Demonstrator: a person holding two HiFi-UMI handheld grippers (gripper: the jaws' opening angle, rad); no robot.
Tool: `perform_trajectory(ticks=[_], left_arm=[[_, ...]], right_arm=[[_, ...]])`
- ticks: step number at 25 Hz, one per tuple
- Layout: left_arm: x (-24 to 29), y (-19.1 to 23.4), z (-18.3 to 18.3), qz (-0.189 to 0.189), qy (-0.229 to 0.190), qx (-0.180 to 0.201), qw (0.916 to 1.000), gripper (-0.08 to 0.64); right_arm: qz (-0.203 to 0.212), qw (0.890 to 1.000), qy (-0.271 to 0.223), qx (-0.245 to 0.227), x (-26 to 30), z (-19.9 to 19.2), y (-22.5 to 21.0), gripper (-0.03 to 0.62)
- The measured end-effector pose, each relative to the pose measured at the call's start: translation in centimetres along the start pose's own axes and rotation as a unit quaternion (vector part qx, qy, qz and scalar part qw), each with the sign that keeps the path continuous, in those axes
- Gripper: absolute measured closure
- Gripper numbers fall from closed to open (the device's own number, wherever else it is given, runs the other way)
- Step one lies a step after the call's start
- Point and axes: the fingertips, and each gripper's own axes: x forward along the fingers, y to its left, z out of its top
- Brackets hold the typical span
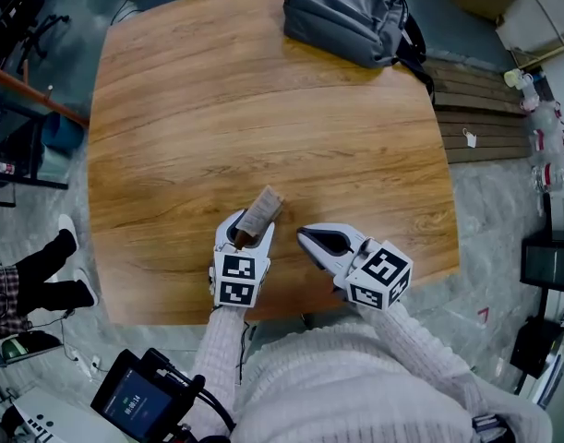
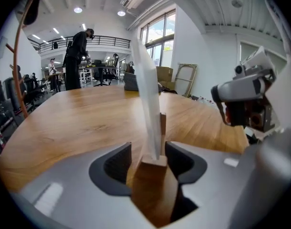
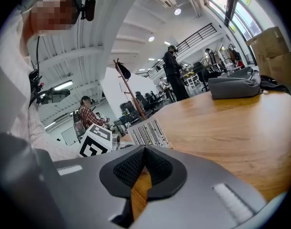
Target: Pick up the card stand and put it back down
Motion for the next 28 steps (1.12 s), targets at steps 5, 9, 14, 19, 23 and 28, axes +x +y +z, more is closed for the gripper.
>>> perform_trajectory(ticks=[5,9,14,19,23,28], left_arm=[[-3.0,0.6,0.1,0.018,-0.011,-0.012,0.9997,0.336],[-5.6,0.5,0.9,0.031,-0.022,0.003,0.9993,0.343],[-8.8,-0.8,3.3,0.039,-0.056,0.017,0.9975,0.378],[-10.8,-2.1,5.4,0.050,-0.097,0.031,0.9935,0.445],[-11.5,-2.8,6.4,0.050,-0.123,0.017,0.9910,0.515],[-11.0,-3.2,6.5,0.047,-0.124,0.013,0.9911,0.551]], right_arm=[[0.018,1.000,-0.007,-0.022,0.0,1.4,1.4,0.596],[0.031,0.999,-0.006,-0.042,0.3,2.2,2.6,0.596],[0.040,0.997,0.010,-0.060,0.7,2.2,3.7,0.597],[0.037,0.996,0.021,-0.074,0.9,2.2,4.7,0.595],[0.032,0.996,0.011,-0.080,0.9,2.8,4.9,0.595],[0.026,0.996,0.016,-0.084,0.9,2.4,4.4,0.595]])
